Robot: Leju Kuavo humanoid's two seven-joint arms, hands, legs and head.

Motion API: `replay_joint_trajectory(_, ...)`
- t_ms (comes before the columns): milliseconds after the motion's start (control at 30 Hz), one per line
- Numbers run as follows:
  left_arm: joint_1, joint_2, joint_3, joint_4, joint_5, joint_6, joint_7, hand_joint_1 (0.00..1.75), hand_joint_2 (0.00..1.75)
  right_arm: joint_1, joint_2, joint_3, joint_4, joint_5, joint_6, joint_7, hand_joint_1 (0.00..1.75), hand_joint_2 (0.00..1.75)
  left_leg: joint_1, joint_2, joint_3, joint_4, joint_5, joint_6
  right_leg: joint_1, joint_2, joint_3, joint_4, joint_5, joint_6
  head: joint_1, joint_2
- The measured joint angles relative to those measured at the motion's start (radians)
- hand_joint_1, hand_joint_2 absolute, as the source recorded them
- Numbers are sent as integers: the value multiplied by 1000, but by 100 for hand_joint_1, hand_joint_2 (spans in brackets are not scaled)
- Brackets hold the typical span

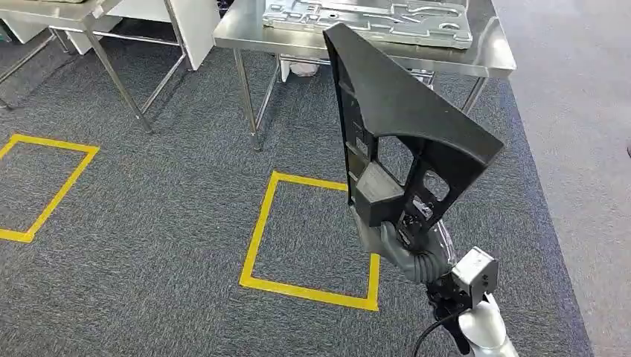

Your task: Take the parts from the cabinet and place them on the table.

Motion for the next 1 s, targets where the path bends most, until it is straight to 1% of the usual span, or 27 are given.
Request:
replay_joint_trajectory(33, 0, -1, -1, 0, 0, 1, -2, 0, 0, -2, 0, -1, 1, 0, 3, -1, 175, 175, -6, 2, 2, 1, -5, -7, 8, -10, 18, -34, -20, -5, -1, 0)
replay_joint_trajectory(67, 0, -2, -2, 0, 0, 2, -3, 0, 0, -2, 0, -1, 2, 0, 3, -1, 175, 175, -7, 3, 1, 2, -8, -12, 9, -6, 16, -36, -17, -10, -1, 0)
replay_joint_trajectory(133, -1, -4, -5, 0, 0, 3, -5, 0, 0, -1, 0, -1, 2, 1, 5, -1, 175, 175, -6, 6, 6, -2, -13, -22, 13, -2, 15, -33, -25, -21, -2, 0)
replay_joint_trajectory(167, -3, -5, -6, 0, 0, 3, -7, 0, 0, -1, -1, -2, 2, 1, 7, -1, 175, 175, -7, 9, 12, -5, -16, -28, 11, 1, 18, -38, -26, -26, 0, 0)
replay_joint_trajectory(200, -3, -5, -7, 0, 0, 3, -8, 0, 0, -1, -2, -3, 2, 2, 8, -1, 175, 175, -3, 7, 12, 4, -22, -35, 2, 2, 32, -48, -24, -33, -2, 0)
replay_joint_trajectory(233, -3, -6, -7, 0, 0, 3, -9, 0, 0, -3, -2, -3, 2, 2, 11, -2, 175, 175, -3, 1, -3, 45, -42, -36, 2, 2, 41, -50, -29, -41, -5, 0)
replay_joint_trajectory(267, -2, -6, -7, 0, 0, 3, -10, 0, 0, -5, -1, -3, 2, 2, 12, -3, 175, 175, -3, -3, -40, 118, -74, -39, 3, 3, 46, -50, -34, -45, -10, 0)
replay_joint_trajectory(300, -2, -6, -8, 0, 0, 4, -10, 0, 0, -5, -1, -3, 3, 2, 12, -3, 175, 175, -3, -5, -90, 205, -107, -42, 4, 4, 52, -50, -39, -47, -14, 0)
replay_joint_trajectory(333, -1, -6, -8, 0, 0, 6, -10, 0, 0, -5, -1, -3, 5, 2, 12, -3, 175, 175, -3, -5, -143, 289, -132, -44, 6, 6, 57, -49, -46, -49, -13, 0)
replay_joint_trajectory(367, 3, -8, -8, 0, 0, 8, -10, 0, 0, -5, -1, -3, 9, 2, 13, -3, 175, 175, -3, -5, -182, 338, -130, -45, 7, 10, 65, -48, -54, -50, -15, 0)
replay_joint_trajectory(400, 5, -8, -8, 0, 1, 8, -10, 0, 0, -5, -1, -3, 11, 2, 13, -3, 175, 175, -3, -5, -191, 327, -101, -44, 8, 15, 75, -48, -62, -49, -14, 0)
replay_joint_trajectory(433, 7, -8, -7, 0, 3, 8, -11, 0, 0, -5, -1, -3, 13, 2, 13, -2, 175, 175, -3, -5, -176, 270, -49, -41, 8, 18, 90, -48, -72, -47, -13, 0)
replay_joint_trajectory(467, 7, -8, -7, 0, 4, 9, -12, 0, 0, -8, -1, -3, 13, 2, 13, -2, 175, 175, -3, -5, -146, 188, 13, -36, 8, 20, 105, -48, -83, -45, -14, 0)
replay_joint_trajectory(500, 8, -8, -8, 0, 6, 9, -13, 0, 0, -13, 0, -3, 14, 2, 13, -2, 175, 175, -4, -7, -109, 88, 75, -30, 8, 21, 122, -48, -95, -42, -13, 0)
replay_joint_trajectory(533, 8, -7, -7, 0, 7, 9, -13, 0, 0, -16, 0, -3, 16, 2, 13, -2, 175, 175, -8, -13, -89, 58, 69, -20, 8, 21, 128, -53, -105, -37, -13, 0)
replay_joint_trajectory(567, 7, -7, -8, 0, 7, 9, -16, 0, 0, -22, 0, -3, 17, 2, 13, -2, 175, 175, -14, -14, -77, 34, 61, -15, 12, 24, 129, -49, -109, -30, -13, 0)
replay_joint_trajectory(600, 6, -7, -8, 0, 8, 9, -16, 0, 0, -23, 1, -3, 18, 2, 12, -2, 175, 175, -16, -14, -76, 29, 48, -7, 10, 24, 128, -56, -111, -24, -14, 0)
replay_joint_trajectory(667, 9, -7, -8, 0, 9, 9, -17, 0, 0, -21, 1, -3, 19, 3, 12, -1, 175, 175, -14, -14, -68, 16, 40, 5, 12, 24, 135, -49, -103, -14, -12, 0)
replay_joint_trajectory(700, 10, -8, -8, 0, 9, 9, -17, 0, 0, -23, 1, -3, 19, 3, 11, -1, 175, 175, -7, -16, -52, 7, 38, 10, 10, 21, 128, -31, -105, -11, -15, 0)
replay_joint_trajectory(733, 10, -8, -8, 0, 9, 9, -18, 0, 0, -24, 1, -3, 19, 3, 11, -2, 175, 175, -7, -15, -42, 2, 33, 16, 9, 17, 107, 17, -101, -5, -11, 0)
replay_joint_trajectory(767, 9, -8, -8, 0, 9, 9, -19, 0, 0, -26, 1, -4, 19, 3, 10, -5, 175, 175, -7, -15, -33, 0, 27, 22, 8, 16, 59, 94, -116, 2, -8, 0)
replay_joint_trajectory(833, 10, -8, -8, 0, 9, 9, -21, 0, 0, -21, 1, -5, 21, 3, 5, -10, 175, 175, -7, -15, -19, -1, 12, 23, 4, 15, -44, 235, -184, 7, -10, 0)
replay_joint_trajectory(867, 10, -8, -8, 0, 8, 8, -23, 0, 0, -19, 0, -5, 23, 3, 3, -14, 175, 175, -7, -15, -8, 0, 3, 22, 2, 15, -81, 273, -209, 9, -10, 0)
replay_joint_trajectory(900, 12, -8, -8, 0, 7, 7, -26, 0, 0, -18, 1, -5, 26, 3, 1, -16, 175, 175, -7, -16, 4, 0, -6, 21, 1, 15, -101, 274, -208, 10, -10, 0)
replay_joint_trajectory(933, 13, -8, -8, 0, 6, 7, -28, 0, 0, -18, 0, -5, 27, 3, -3, -17, 175, 175, -6, -17, 21, 0, -18, 18, 0, 13, -102, 235, -182, 8, -10, 0)
replay_joint_trajectory(967, 13, -8, -8, 0, 5, 6, -29, 0, 0, -19, 0, -6, 27, 3, -5, -17, 175, 175, -6, -17, 40, 0, -31, 15, -1, 11, -86, 159, -127, 4, -9, 0)
replay_joint_trajectory(1000, 13, -8, -8, 0, 3, 6, -30, 0, 0, -20, 0, -7, 27, 3, -6, -17, 175, 175, -6, -17, 58, -1, -43, 11, 0, 7, -64, 70, -55, -1, -9, 0)
